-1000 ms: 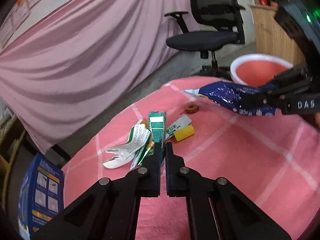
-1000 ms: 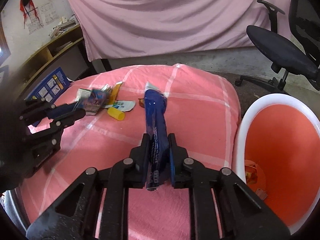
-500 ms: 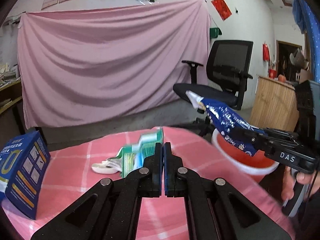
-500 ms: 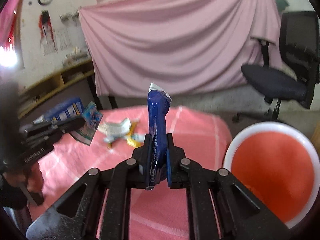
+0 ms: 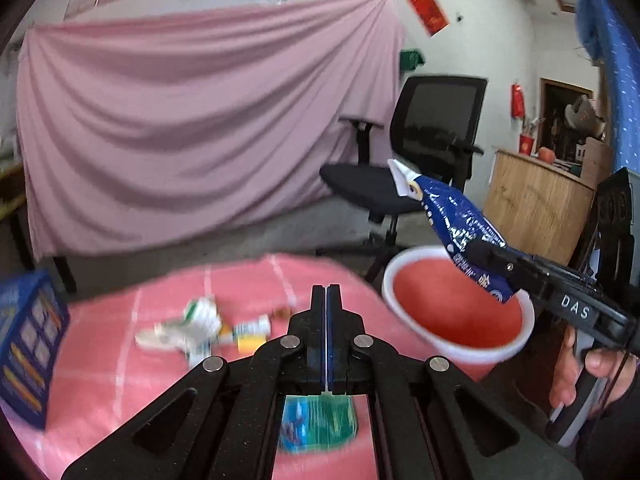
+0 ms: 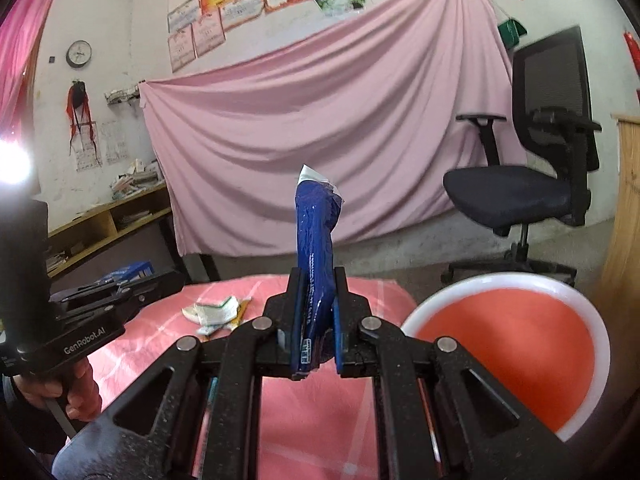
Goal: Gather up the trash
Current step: 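Grasp the green medicine box with the left tool while the right tool holds the blue bag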
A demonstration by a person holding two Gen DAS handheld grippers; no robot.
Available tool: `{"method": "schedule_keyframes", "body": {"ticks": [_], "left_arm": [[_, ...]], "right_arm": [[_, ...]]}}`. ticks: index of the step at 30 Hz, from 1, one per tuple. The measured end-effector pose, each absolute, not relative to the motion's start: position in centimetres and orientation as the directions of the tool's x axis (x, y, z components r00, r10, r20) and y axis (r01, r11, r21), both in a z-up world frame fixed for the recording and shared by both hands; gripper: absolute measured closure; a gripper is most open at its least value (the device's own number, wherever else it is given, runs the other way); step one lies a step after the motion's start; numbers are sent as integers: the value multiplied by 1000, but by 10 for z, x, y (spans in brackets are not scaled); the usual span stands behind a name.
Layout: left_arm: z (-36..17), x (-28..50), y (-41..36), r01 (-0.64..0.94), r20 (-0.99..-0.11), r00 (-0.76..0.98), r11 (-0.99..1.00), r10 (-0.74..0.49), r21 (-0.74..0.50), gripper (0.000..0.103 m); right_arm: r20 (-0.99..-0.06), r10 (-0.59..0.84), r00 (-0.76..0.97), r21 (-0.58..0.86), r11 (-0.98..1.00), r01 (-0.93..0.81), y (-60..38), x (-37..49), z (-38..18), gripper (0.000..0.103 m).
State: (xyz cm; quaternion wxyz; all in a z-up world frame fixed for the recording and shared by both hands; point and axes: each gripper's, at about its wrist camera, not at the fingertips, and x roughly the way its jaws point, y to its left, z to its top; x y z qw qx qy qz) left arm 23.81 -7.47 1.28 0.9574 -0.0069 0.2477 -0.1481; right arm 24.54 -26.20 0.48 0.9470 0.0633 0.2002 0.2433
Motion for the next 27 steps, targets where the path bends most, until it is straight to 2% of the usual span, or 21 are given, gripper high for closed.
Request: {"method": "schedule_keyframes", "body": {"ticks": [2, 3, 4, 5, 6, 9, 14, 19, 20, 22, 24, 27], "left_arm": [[3, 238, -64, 243, -529, 805, 963, -269, -120, 98], [-1, 237, -60, 229, -558, 786, 964, -265, -136, 84], [-6, 237, -55, 211, -590, 765, 966, -258, -149, 62], [-9, 233, -51, 192, -606, 756, 969, -248, -156, 53], [-12, 230, -46, 176, -614, 752, 971, -239, -161, 48], [-16, 233, -39, 154, -660, 717, 974, -224, -164, 48], [-30, 253, -45, 148, -750, 621, 974, -228, -173, 48], [-35, 259, -45, 183, -777, 574, 965, -259, -186, 50], [-35, 261, -44, 189, -777, 572, 964, -265, -189, 53], [-35, 262, -45, 208, -779, 562, 959, -277, -192, 78], [-34, 261, -48, 215, -781, 562, 959, -275, -183, 91], [-32, 258, -46, 211, -771, 575, 960, -272, -182, 101]], "right_arm": [[-400, 495, 772, 226, 869, -440, -263, 248, -2, 70], [-421, 503, 755, 233, 864, -446, -264, 248, -7, 70], [-454, 514, 728, 241, 857, -455, -261, 249, -12, 70], [-481, 515, 709, 243, 856, -457, -258, 250, -17, 70], [-501, 516, 695, 243, 854, -460, -256, 250, -21, 70], [-555, 514, 654, 235, 851, -469, -247, 251, -33, 70], [-583, 505, 636, 230, 854, -467, -244, 254, -41, 69], [-612, 493, 618, 224, 858, -462, -240, 257, -48, 69], [-616, 492, 615, 224, 858, -462, -240, 257, -49, 69], [-625, 491, 607, 224, 858, -463, -240, 258, -52, 69], [-630, 490, 603, 225, 858, -462, -239, 258, -54, 69], [-636, 487, 598, 225, 859, -460, -237, 259, -55, 69]]}}
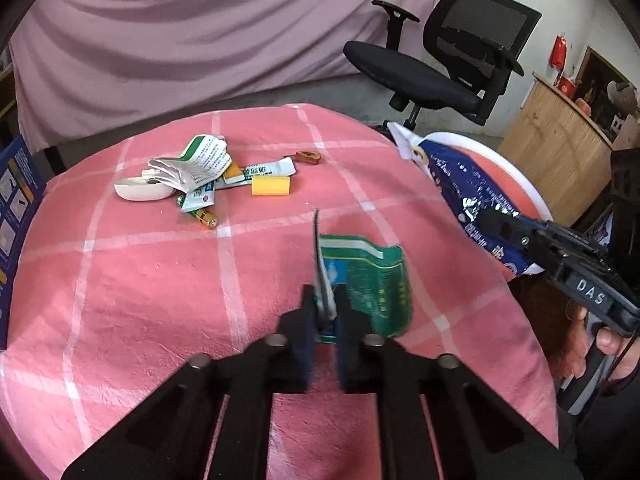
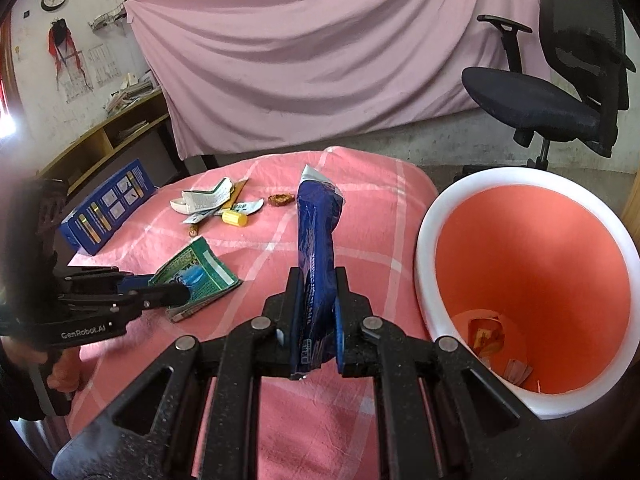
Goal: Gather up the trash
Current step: 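Grasp the green medicine box with the left tool while the right tool holds the blue bag, then move both tools over the bucket and open them to drop the items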
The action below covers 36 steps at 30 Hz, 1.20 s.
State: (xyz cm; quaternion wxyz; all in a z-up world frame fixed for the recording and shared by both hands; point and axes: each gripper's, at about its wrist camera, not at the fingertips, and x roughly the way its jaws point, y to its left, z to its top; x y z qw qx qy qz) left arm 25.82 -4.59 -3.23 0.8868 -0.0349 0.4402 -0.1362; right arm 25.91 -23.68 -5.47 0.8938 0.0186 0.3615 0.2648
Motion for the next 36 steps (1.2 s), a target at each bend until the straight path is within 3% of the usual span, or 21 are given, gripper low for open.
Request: {"method": "schedule_keyframes", "body": {"ticks": [5, 10, 20, 24, 29, 36], "left_arm": [[-23, 247, -47, 216, -713, 648, 962, -268, -165, 103], [0, 228, -56, 228, -579, 769, 963, -270, -145, 103], [55, 218, -113, 336, -244, 900, 932, -361, -139, 103], [62, 221, -146, 399, -171, 894, 909, -414, -117, 103], [57, 240, -180, 453, -181, 867, 885, -465, -104, 103], [43, 271, -215, 478, -277, 822, 867, -498, -139, 103]], "right_arm": [[-605, 492, 626, 219, 858, -464, -238, 254, -49, 70], [-509, 489, 708, 209, 869, -449, -249, 243, -34, 70], [-130, 275, 953, 94, 960, -265, -294, 192, 17, 70], [-46, 190, 981, 119, 976, -183, -319, 182, 26, 70], [-69, 125, 990, 174, 978, -111, -342, 187, 25, 70], [-206, 66, 976, 222, 975, -20, -372, 209, 8, 69]]}}
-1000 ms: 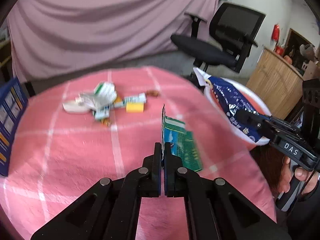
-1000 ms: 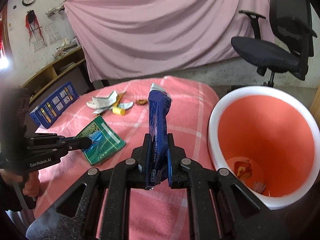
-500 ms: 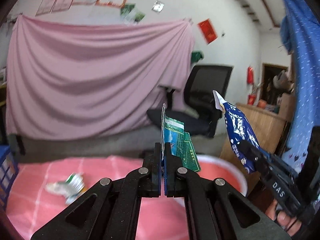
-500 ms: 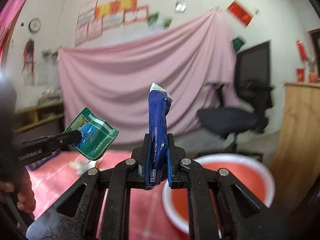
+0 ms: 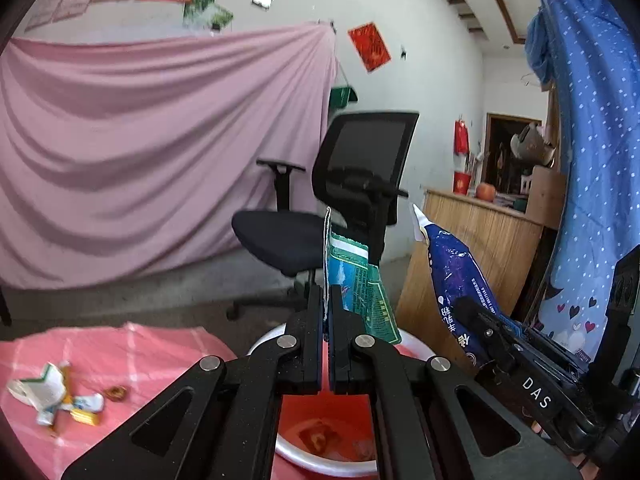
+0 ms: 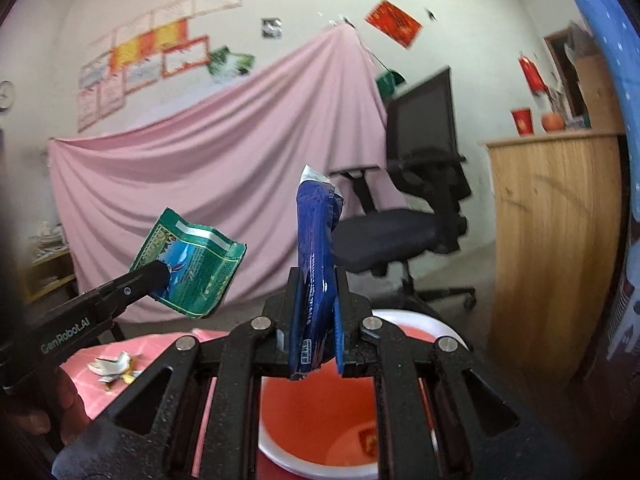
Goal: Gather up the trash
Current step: 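Move both tools over the bucket and open them to drop the items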
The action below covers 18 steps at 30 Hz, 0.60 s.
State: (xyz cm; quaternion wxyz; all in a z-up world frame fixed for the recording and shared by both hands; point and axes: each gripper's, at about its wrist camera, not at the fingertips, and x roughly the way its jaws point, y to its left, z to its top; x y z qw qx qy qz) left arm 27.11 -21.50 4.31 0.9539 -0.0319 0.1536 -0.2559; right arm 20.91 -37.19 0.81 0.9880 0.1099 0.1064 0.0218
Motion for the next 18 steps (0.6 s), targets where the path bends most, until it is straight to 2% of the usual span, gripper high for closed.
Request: {"method": "schedule_keyframes", "body": {"ticks": [9, 15, 18], "left_arm": [[17, 314, -239, 434, -483, 733, 876, -478, -210, 103], [9, 328, -239, 389, -546, 688, 878, -478, -278, 102], [9, 332, -236, 383, -563, 676, 879, -475, -282, 97]], "right_arm": [[-396, 66, 916, 253, 967, 40, -389, 241, -27, 69], [-465, 83, 882, 252, 967, 41, -390, 257, -40, 67], [-478, 81, 875, 246, 968, 44, -390, 261, -42, 67]]}}
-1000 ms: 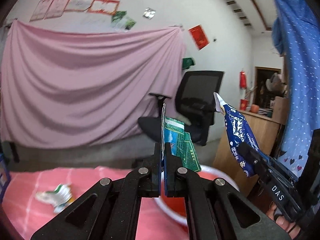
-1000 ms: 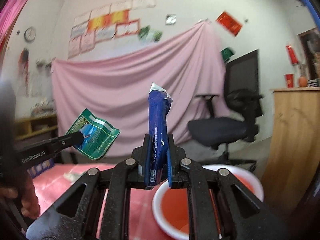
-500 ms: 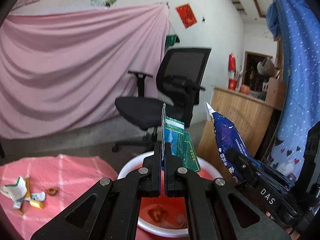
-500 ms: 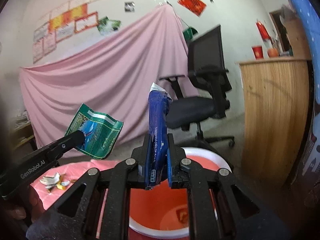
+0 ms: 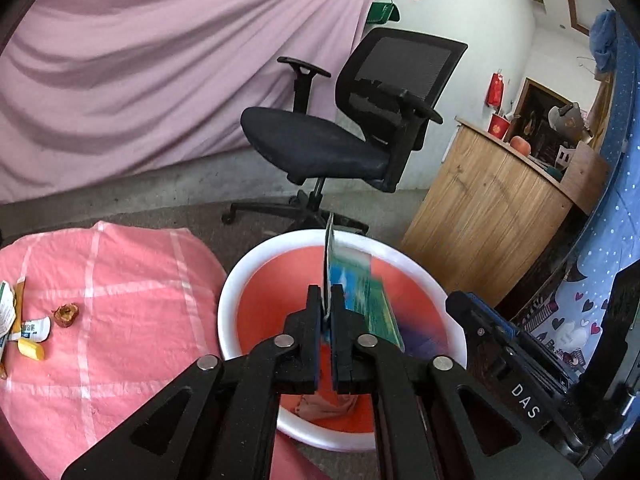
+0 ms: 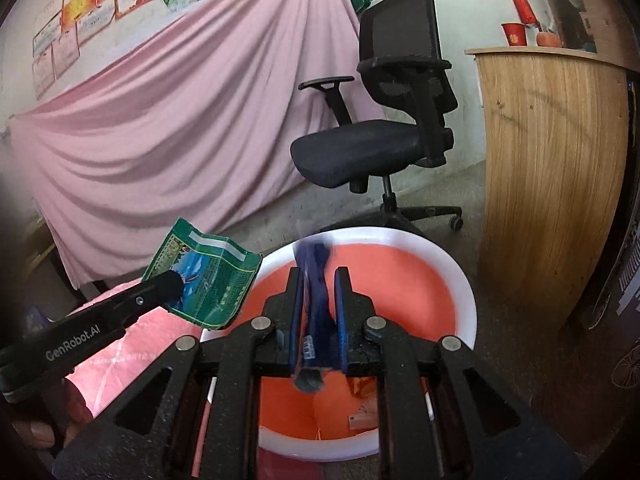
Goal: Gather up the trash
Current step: 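Move both tools over the bucket and open them to drop the items, then bring both tools back over the table toward the remaining trash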
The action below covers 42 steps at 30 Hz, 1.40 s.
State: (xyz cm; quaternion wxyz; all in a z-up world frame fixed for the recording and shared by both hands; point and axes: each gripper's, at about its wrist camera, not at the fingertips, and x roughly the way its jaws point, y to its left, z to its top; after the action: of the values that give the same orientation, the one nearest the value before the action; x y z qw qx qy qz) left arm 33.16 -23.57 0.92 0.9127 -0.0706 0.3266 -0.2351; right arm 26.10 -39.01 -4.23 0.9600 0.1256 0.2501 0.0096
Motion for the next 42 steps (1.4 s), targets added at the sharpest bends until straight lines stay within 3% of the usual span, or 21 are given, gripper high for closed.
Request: {"method": "schedule_keyframes", "body": {"ticks": [4, 8, 12, 15, 17, 19, 21, 25, 33, 42], "left_arm": [[8, 331, -228, 363, -563, 684, 886, -464, -289, 71], [11, 323, -215, 345, -544, 710, 894, -447, -285, 70], [19, 306, -193, 311, -485, 775, 913, -404, -263, 46], [27, 291, -171, 280, -431, 826, 928, -364, -246, 45], [31, 282, -156, 254, -409, 850, 939, -332, -233, 39], [35, 273, -142, 221, -382, 877, 950, -292, -221, 12], [39, 260, -127, 186, -329, 910, 959, -251, -215, 6], [43, 235, -92, 121, -234, 957, 968, -172, -219, 2], [40, 197, -35, 6, -162, 986, 982, -38, -191, 2], [22, 173, 17, -90, -170, 983, 991, 72, -101, 2]], "right_arm": [[-483, 85, 871, 248, 968, 43, -389, 264, -42, 65], [-463, 91, 881, 245, 969, 29, -386, 262, -38, 53], [-397, 108, 912, 255, 967, -3, -379, 255, -25, 38], [-333, 130, 934, 257, 965, -43, -369, 248, -14, 25], [-299, 143, 944, 249, 966, -67, -361, 245, -8, 16], [-264, 152, 953, 236, 968, -89, -353, 241, -3, 8], [-218, 165, 962, 227, 967, -115, -343, 236, 2, 0], [-137, 186, 973, 213, 965, -154, -327, 224, 11, 0], [9, 264, 964, 151, 953, -263, -285, 203, 27, 0], [-44, 372, 927, 68, 927, -369, -225, 213, 28, 0]]}}
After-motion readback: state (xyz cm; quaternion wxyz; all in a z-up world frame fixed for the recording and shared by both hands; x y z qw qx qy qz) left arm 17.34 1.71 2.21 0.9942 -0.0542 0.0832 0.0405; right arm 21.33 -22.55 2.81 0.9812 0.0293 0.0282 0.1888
